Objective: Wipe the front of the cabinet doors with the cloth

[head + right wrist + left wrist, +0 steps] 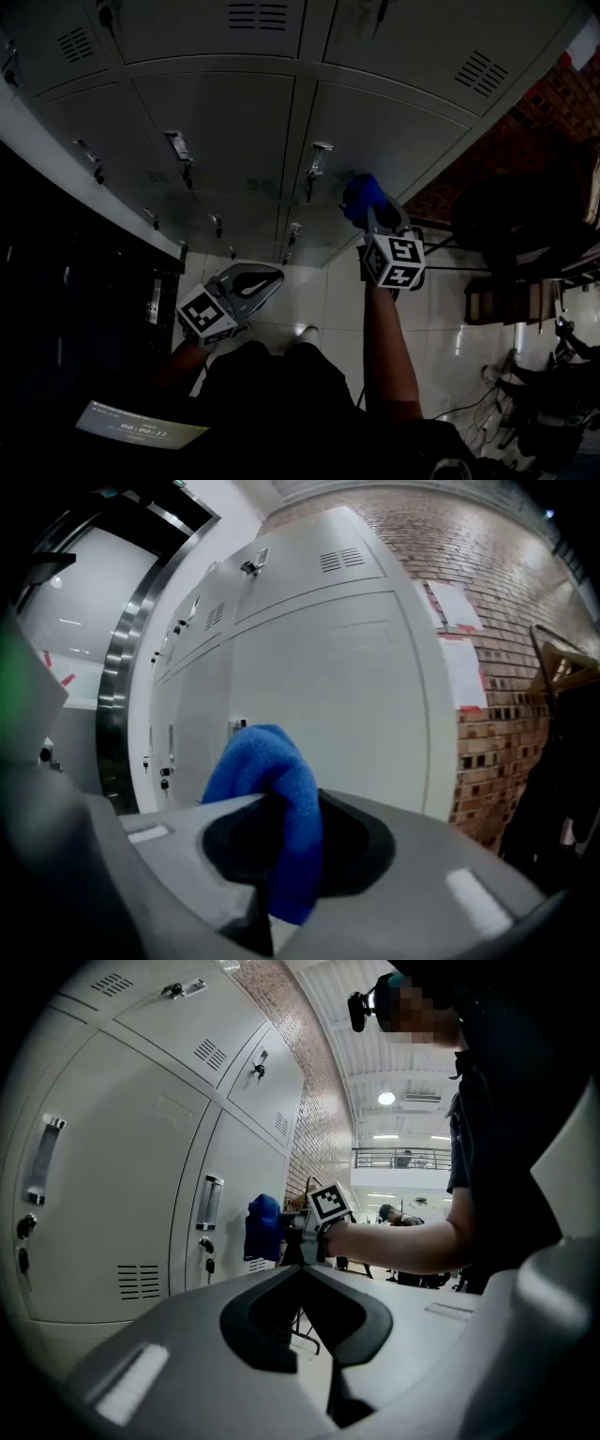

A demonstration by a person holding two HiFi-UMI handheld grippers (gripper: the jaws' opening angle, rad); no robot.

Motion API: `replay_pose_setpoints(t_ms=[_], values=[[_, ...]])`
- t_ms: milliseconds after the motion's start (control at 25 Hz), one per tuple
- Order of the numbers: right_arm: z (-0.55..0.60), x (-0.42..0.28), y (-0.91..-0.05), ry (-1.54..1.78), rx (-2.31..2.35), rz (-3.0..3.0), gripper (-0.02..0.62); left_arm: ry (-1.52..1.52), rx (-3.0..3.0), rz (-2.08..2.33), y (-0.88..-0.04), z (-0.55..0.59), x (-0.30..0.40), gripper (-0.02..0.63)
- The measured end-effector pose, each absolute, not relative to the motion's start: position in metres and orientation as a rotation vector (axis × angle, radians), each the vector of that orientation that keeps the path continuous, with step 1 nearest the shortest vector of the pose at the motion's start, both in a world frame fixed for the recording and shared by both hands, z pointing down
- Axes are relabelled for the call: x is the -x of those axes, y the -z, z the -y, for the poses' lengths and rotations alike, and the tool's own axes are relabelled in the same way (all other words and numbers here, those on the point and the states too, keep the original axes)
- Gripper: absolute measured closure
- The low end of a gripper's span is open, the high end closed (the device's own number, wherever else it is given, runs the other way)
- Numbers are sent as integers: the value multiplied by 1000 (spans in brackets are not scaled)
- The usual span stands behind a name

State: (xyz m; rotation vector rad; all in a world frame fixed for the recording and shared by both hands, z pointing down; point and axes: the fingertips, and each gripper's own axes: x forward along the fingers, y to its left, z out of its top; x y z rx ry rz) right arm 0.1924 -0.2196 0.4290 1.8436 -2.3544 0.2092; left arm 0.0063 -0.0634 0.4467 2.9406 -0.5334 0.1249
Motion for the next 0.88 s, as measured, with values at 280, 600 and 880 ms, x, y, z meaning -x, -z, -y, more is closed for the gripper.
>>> replay_pose_setpoints(t_ms=[280,600,880], values=[[245,-111,-449,-182,-1644,2444,523,-131,-2920,586,-448,67,21,603],[268,-86,-461,-184,-1608,2462,523,-138,-2898,621,-454,70,39,603],[266,-115,-469,-185,-1644,2416,523,-147,-2903,615,-461,74,39,603]])
